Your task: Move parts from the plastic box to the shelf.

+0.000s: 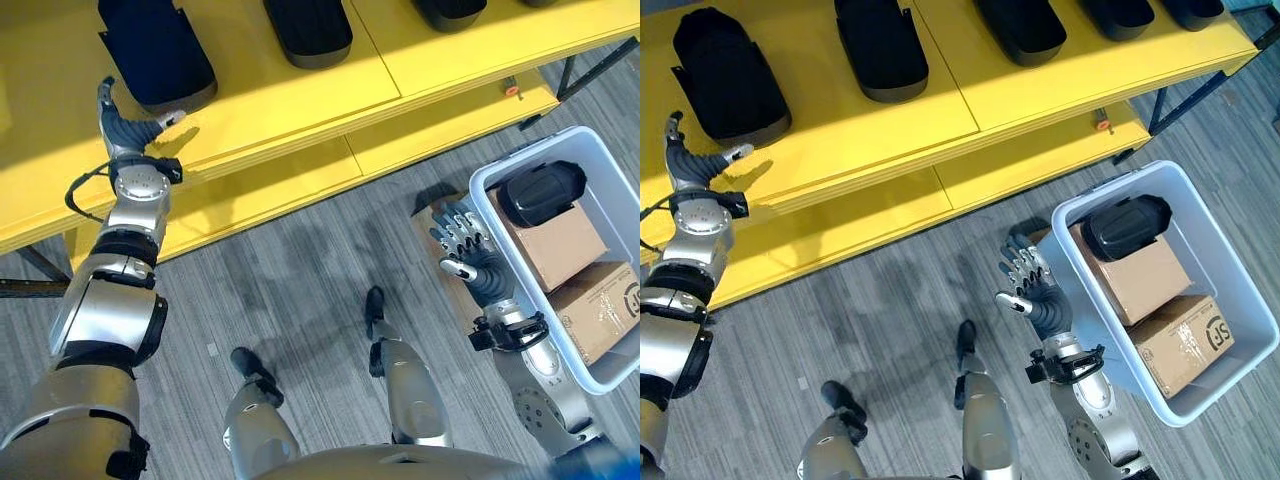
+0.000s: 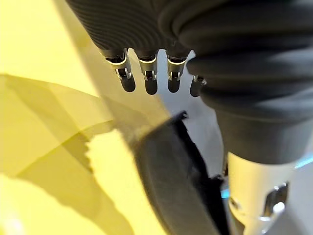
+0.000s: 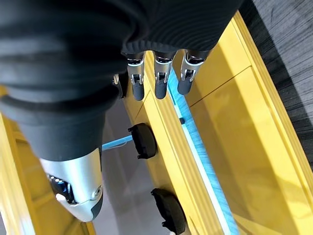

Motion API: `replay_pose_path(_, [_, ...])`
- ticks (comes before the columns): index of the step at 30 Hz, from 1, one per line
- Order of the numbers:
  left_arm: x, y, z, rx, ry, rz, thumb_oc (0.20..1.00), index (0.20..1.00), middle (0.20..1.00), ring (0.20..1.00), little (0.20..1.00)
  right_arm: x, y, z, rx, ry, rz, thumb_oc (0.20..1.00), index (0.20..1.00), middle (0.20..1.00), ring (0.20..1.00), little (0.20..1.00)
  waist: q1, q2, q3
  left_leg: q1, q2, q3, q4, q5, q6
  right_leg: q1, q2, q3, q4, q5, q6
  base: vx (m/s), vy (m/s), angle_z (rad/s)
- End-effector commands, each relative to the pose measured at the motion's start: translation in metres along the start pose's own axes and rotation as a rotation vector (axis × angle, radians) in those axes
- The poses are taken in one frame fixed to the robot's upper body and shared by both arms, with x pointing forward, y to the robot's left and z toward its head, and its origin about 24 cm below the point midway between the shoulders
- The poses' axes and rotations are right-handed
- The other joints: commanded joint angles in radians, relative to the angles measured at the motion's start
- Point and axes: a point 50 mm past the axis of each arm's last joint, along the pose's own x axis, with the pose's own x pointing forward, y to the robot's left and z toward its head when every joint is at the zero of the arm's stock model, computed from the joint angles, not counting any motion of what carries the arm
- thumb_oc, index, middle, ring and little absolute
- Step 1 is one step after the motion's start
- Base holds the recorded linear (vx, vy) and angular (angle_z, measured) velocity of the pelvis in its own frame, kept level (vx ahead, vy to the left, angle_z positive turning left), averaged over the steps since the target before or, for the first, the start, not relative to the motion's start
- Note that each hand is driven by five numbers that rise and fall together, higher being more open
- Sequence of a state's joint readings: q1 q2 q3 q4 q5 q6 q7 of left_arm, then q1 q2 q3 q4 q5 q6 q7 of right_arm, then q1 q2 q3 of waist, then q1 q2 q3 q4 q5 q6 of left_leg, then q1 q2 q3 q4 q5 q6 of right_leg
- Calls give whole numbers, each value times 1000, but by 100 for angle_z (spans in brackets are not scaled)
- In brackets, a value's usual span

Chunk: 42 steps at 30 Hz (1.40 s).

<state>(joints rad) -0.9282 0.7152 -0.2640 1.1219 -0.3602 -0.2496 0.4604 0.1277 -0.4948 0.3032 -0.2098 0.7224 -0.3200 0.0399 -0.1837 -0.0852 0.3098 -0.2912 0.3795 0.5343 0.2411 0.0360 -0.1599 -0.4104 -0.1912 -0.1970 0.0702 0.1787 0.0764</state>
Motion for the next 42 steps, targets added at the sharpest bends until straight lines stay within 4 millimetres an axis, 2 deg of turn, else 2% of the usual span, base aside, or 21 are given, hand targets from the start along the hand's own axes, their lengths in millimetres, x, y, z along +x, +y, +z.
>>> replay_pose_path(1, [10, 30, 15, -29, -89, 78, 1000, 1000, 1000, 1000, 1000, 3, -2, 28, -40, -117, 44, 1000, 1000, 1000, 1000, 1000, 9, -10, 4, -39, 55, -113, 88, 32, -81, 68, -127, 7, 73, 2, 158, 0, 0, 0])
replay_pose_path(8, [-5, 22, 3, -31, -129, 31, 1000, 1000, 1000, 1000, 1000, 5, -2, 31, -48, -130, 42, 1000, 1000, 1000, 1000, 1000, 30, -1, 9, -23, 45, -116, 74, 36, -78, 88, -136, -2, 72, 1, 156, -13, -1, 8])
replay_pose_path(10, [-15, 10, 16, -58, -230, -27, 1000, 1000, 1000, 1000, 1000, 5, -4, 33, -57, -143, 26, 1000, 1000, 1000, 1000, 1000, 38, 4, 9, -20, 41, -120, 69, 38, -76, 94, -139, -4, 72, 0, 155, -18, -14, 15])
replay_pose_path(11, [-28, -3, 25, -128, -289, -91, 1000, 1000, 1000, 1000, 1000, 5, -6, 34, -66, -147, 15, 1000, 1000, 1000, 1000, 1000, 43, 7, 11, -13, 40, -120, 63, 41, -76, 99, -140, -6, 73, -2, 155, -12, -13, 10])
replay_pose_path(14, [-53, -18, 41, -236, -397, -190, 1000, 1000, 1000, 1000, 1000, 5, -8, 34, -83, -147, 1, 1000, 1000, 1000, 1000, 1000, 50, 13, 12, 0, 37, -118, 59, 44, -75, 109, -143, -8, 72, -2, 155, -2, -3, 2])
replay_pose_path(15, [-71, -27, 51, -363, -441, -243, 1000, 1000, 1000, 1000, 1000, 6, -10, 35, -93, -152, -17, 1000, 1000, 1000, 1000, 1000, 52, 17, 11, 7, 35, -117, 54, 44, -75, 110, -145, -4, 74, -4, 156, 6, -9, -5])
replay_pose_path(23, [-106, -62, 93, -699, -505, -368, 1000, 1000, 1000, 1000, 1000, 8, -9, 37, -112, -157, -28, 1000, 1000, 1000, 1000, 1000, 45, 20, 7, 21, 37, -112, 47, 49, -73, 114, -146, 0, 83, -9, 156, 3, -2, 1])
replay_pose_path(24, [-108, -65, 97, -706, -513, -374, 1000, 1000, 1000, 1000, 1000, 8, -9, 37, -114, -156, -29, 1000, 1000, 1000, 1000, 1000, 43, 21, 7, 22, 38, -112, 48, 49, -73, 113, -145, 1, 84, -10, 155, 0, 0, 0])
replay_pose_path(26, [-108, -83, 112, -763, -496, -405, 1000, 1000, 1000, 1000, 1000, 10, -5, 34, -104, -138, -12, 1000, 1000, 1000, 1000, 1000, 28, 19, 2, 29, 45, -103, 48, 51, -74, 108, -143, 8, 89, -10, 156, -6, -20, -6])
replay_pose_path(30, [-102, -92, 118, -756, -472, -397, 1000, 1000, 1000, 1000, 1000, 9, -4, 32, -98, -125, -2, 1000, 1000, 1000, 1000, 1000, 15, 18, -6, 33, 49, -95, 46, 54, -77, 105, -140, 14, 87, -10, 157, 9, -13, -11])
replay_pose_path(42, [-56, -93, 114, -621, -359, -278, 1000, 1000, 1000, 1000, 1000, 3, -8, 26, -77, -84, -6, 1000, 1000, 1000, 1000, 1000, -31, 12, -45, 41, 64, -70, 59, 53, -86, 86, -127, 43, 77, -5, 163, 28, -4, -9])
